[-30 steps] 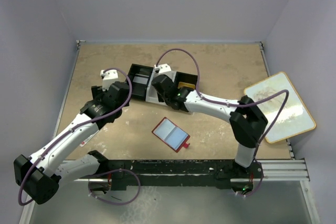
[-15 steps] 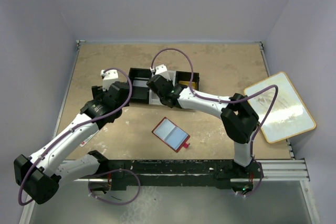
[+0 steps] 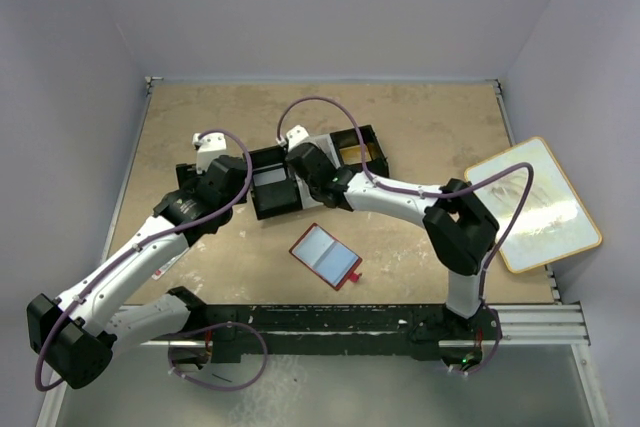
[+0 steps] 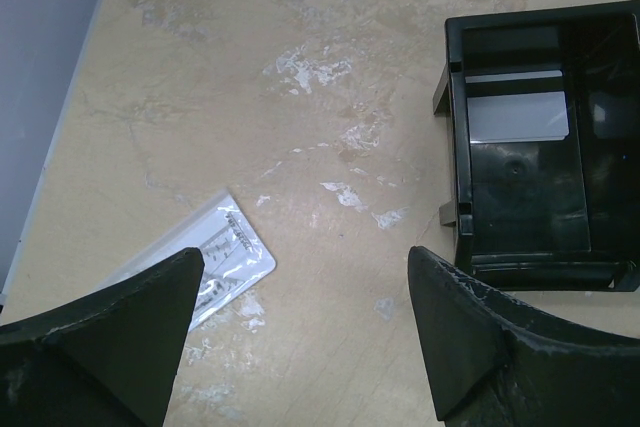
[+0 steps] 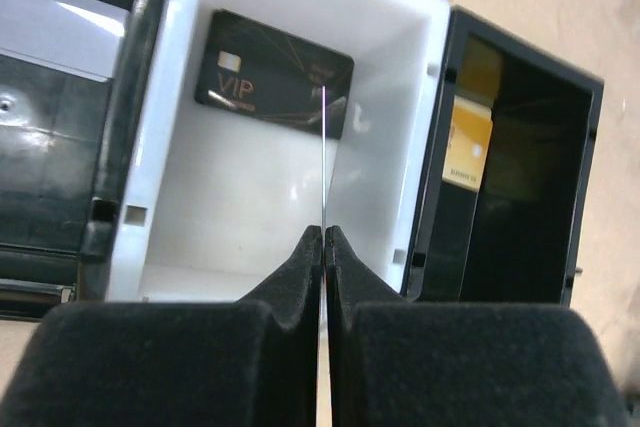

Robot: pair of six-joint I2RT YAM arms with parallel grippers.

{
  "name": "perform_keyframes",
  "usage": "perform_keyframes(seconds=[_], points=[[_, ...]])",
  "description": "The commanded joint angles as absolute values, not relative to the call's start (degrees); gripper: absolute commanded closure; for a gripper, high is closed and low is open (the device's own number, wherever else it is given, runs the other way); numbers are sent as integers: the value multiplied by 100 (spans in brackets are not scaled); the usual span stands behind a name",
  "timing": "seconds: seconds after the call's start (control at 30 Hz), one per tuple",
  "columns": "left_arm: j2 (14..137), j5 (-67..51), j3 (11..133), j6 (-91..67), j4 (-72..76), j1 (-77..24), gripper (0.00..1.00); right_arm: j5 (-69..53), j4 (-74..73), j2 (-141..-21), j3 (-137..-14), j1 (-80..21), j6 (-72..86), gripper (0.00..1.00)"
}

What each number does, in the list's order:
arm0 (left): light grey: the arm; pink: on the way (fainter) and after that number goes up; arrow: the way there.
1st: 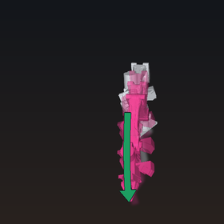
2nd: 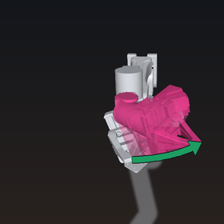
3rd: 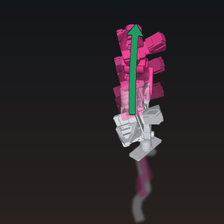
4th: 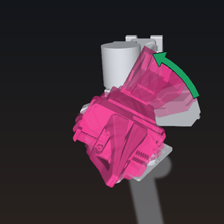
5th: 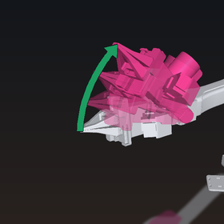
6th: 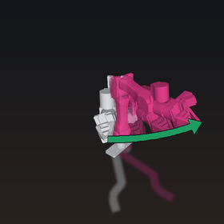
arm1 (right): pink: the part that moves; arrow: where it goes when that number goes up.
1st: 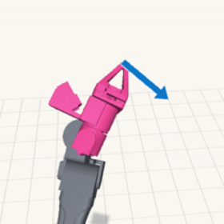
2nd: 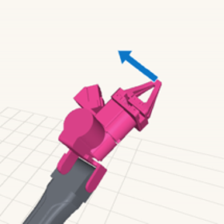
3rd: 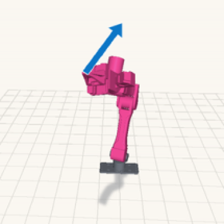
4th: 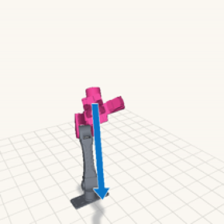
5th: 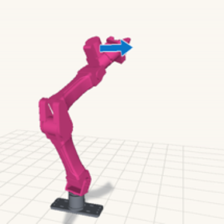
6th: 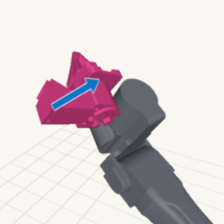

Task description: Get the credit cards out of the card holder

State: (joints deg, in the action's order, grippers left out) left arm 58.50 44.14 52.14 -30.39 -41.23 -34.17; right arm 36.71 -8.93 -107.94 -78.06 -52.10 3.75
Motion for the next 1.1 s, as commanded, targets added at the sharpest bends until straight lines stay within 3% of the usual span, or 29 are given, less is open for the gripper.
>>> perform_keyframes(seconds=[0.0,0.17,0.3,0.53,0.77,1.07], points=[[5786,4471,5248,-2973,-3999,-3401,20,3192,616,-10310,-7466,-5188,-954,100],[5794,4450,5242,-2958,-3990,-3401,20,2841,2071,-10057,-6687,-5137,-2211,100],[5862,4156,5198,-2835,-3890,-3401,21,2229,1875,-10003,-6721,-4922,-2130,100],[6112,4030,5205,-2781,-3867,-3401,23,1217,627,-10306,-7596,-4734,-1017,100],[6223,4096,5231,-2782,-3895,-3401,24,2217,-1180,-10931,-8760,-4801,1875,100],[6203,4200,5238,-2812,-3933,-3397,24,2464,-1334,-10804,-8569,-4976,2695,100]])
